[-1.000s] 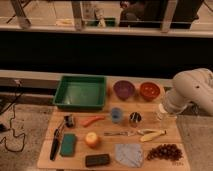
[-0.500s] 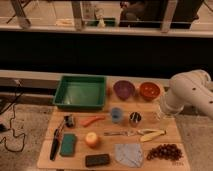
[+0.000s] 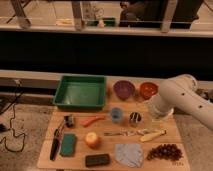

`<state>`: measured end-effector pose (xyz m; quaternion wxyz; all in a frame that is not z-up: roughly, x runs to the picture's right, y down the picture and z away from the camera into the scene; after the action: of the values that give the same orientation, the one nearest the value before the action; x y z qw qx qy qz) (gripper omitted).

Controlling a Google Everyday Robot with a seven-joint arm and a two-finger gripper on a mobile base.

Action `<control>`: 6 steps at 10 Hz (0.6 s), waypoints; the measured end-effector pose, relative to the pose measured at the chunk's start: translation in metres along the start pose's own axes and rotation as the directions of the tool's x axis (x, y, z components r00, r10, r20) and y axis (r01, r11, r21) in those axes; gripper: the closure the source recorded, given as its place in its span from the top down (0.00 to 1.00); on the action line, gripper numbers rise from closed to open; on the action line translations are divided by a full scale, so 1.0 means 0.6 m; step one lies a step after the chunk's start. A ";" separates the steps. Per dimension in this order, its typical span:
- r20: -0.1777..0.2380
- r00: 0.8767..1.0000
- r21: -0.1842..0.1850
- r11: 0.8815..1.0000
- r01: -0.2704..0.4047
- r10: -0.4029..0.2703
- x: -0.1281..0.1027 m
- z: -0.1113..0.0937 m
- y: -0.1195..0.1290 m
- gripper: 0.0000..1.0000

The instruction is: Place pepper in paper cup

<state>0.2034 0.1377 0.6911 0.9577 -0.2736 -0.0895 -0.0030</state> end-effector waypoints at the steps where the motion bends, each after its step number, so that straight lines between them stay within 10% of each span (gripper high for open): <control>1: 0.006 1.000 -0.004 1.000 0.005 -0.005 -0.009 0.007 0.001 0.80; 6: 0.006 1.000 -0.003 1.000 0.005 -0.005 -0.010 0.007 0.000 0.80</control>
<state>0.1971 0.1395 0.6934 0.9570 -0.2747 -0.0930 -0.0049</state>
